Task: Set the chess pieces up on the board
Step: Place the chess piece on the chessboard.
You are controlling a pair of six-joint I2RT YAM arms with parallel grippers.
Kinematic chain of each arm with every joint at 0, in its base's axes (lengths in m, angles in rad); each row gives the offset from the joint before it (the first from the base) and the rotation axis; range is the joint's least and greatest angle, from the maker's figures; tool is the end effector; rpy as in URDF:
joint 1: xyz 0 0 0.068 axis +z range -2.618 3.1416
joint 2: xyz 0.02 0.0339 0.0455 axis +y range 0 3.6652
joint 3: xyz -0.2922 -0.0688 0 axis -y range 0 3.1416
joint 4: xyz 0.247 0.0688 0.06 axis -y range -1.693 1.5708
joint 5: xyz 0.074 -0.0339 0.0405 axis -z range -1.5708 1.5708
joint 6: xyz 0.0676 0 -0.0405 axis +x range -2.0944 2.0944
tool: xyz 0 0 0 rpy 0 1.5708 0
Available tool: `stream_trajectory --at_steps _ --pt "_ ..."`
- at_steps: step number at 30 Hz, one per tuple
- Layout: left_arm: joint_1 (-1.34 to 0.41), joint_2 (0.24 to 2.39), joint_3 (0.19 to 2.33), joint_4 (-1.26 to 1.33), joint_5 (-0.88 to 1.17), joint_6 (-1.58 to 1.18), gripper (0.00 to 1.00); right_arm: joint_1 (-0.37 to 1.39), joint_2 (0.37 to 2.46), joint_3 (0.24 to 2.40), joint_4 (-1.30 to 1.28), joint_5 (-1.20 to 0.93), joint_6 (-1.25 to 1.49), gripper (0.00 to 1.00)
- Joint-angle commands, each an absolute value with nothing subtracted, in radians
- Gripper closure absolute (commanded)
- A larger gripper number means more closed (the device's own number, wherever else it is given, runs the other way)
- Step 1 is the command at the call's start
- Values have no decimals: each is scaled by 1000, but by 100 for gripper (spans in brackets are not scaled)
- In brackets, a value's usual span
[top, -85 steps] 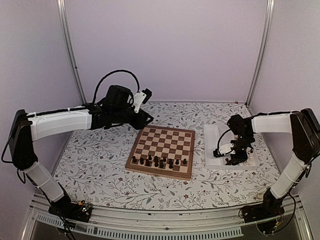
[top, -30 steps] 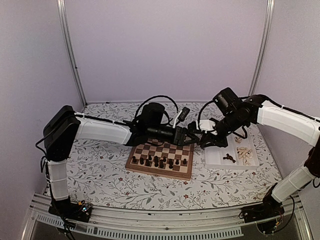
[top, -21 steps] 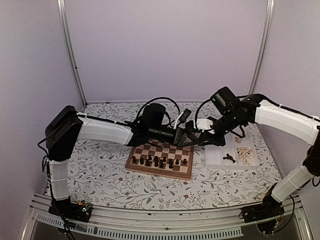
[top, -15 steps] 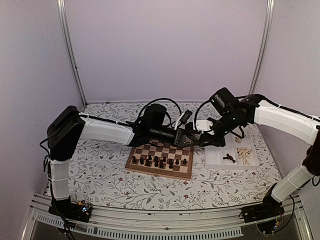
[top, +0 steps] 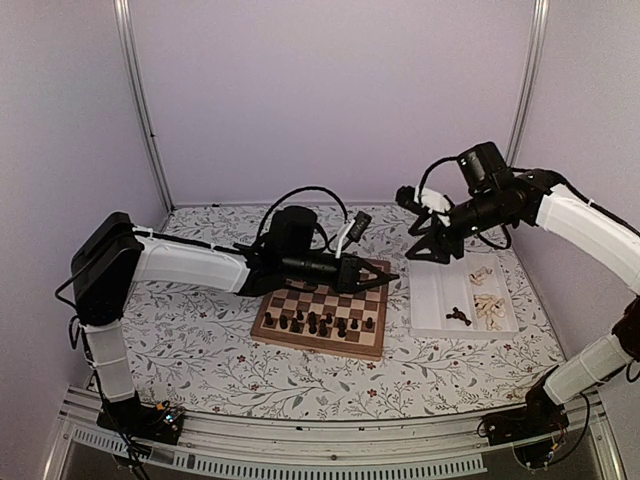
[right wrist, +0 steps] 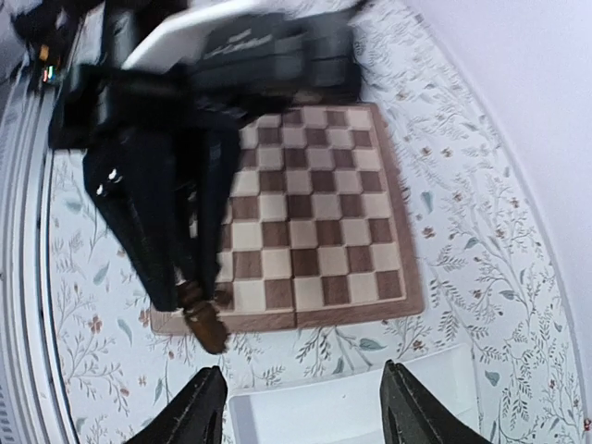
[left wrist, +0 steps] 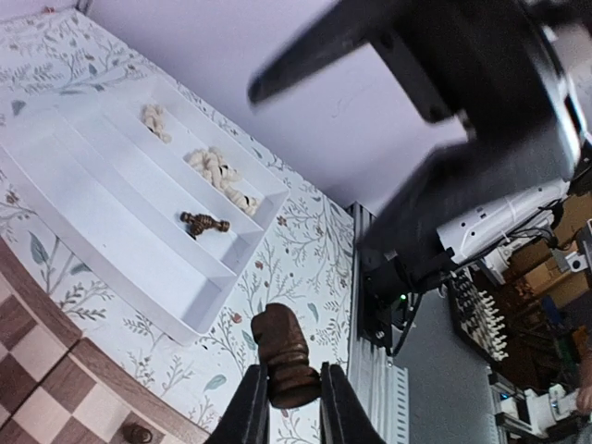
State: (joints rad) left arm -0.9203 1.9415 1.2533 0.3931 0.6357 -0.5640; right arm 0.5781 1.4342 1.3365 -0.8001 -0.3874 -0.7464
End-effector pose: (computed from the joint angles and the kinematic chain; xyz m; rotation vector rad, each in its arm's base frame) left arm 0.2573 -0.4044 0.2380 0.8681 1.9580 -1.5470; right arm 0.2516 0.1946 0.3318 -1.6144 1.8012 0.4007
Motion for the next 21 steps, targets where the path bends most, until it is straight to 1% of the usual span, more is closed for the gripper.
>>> stream_trajectory --at_steps 1,4,10,14,21 --pt "-928 1845 1182 495 469 -454 83 385 1445 1446 -732 -767 -506 40" --pt "-937 1808 1146 540 398 -401 84 328 1520 1458 -737 -937 -376 39" --pt "-944 1770 1117 580 340 -349 83 325 1634 1414 -722 -1177 -315 39" --pt "-953 1765 1117 587 328 -330 83 332 1674 1404 -680 -1237 -230 37" --pt "-963 1766 1124 580 326 -300 83 383 1715 1404 -666 -1278 -201 36"
